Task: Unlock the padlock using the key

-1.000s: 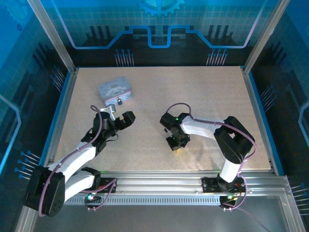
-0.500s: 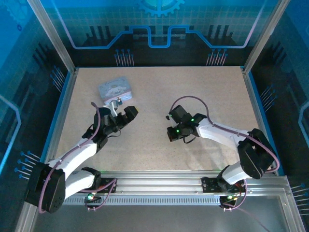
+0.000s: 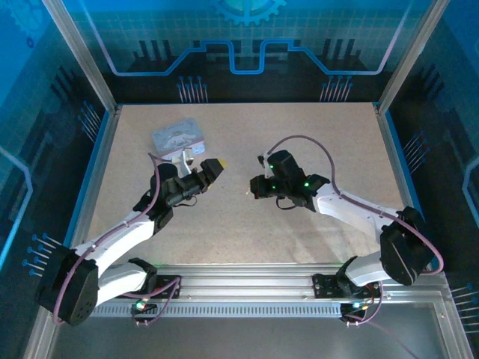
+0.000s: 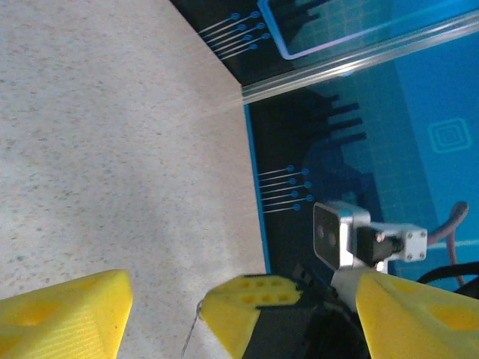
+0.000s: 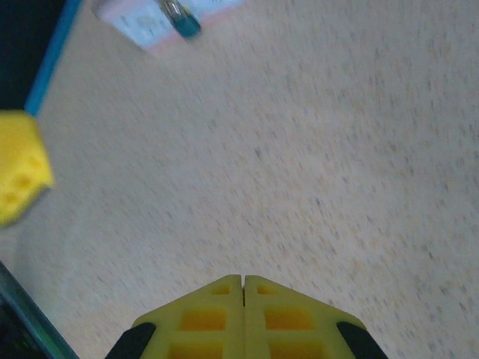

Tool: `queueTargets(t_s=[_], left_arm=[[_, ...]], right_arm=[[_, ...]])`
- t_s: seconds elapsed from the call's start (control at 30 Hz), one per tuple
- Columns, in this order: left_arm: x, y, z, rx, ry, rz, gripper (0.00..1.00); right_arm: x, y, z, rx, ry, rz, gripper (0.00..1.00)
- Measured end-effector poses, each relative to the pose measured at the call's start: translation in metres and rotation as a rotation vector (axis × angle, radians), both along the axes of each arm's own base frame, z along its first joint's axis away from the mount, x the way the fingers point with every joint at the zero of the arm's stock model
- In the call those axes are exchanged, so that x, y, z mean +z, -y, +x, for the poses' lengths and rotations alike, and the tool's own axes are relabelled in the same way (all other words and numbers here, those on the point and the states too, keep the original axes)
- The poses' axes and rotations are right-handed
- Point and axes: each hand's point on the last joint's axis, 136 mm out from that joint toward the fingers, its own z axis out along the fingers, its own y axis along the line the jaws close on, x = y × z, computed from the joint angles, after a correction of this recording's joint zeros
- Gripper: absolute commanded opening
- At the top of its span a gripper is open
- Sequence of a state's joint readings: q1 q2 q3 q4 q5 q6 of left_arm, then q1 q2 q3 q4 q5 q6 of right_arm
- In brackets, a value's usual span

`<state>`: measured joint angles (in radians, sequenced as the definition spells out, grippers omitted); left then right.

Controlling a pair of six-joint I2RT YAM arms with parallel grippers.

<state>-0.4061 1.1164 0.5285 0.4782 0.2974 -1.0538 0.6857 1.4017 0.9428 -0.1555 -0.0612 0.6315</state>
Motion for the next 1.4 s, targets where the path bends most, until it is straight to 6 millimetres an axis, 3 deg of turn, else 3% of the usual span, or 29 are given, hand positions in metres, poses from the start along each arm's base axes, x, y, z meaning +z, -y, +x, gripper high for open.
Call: queueTargets(t_s=[0.17,0.3,0.43,0.67,0.9,1.4], left_arm=[[-0.012,0.011,0.001,-0.009,-0.104,-0.067,0.79],[-0.025,0.017,0.001,0.011,-0.235,-0.143,0.78],[-0.026,0.021,0.0,0.051,-0.329,-0.234,0.76],[-0.026,0.028,0.001,0.116,-0.455,-0.361,0.64],[-0.022,0.027,0.006,0.187,-0.495,-0.452,0.54],[-0.019,0.03,0.006,0.234,-0.568,-0.567,0.47]], right_arm=[[0.04,-0.005,0.014,-0.015,0.164,0.123,0.0],[0.045,-0.001,0.017,-0.025,0.267,0.154,0.0],[0.047,-0.001,0.021,-0.024,0.356,0.145,0.0],[0.069,-0.022,0.014,0.027,0.511,0.148,0.0],[0.061,-0.035,0.009,0.061,0.547,0.108,0.0],[0.053,-0.047,0.004,0.088,0.575,0.076,0.0]])
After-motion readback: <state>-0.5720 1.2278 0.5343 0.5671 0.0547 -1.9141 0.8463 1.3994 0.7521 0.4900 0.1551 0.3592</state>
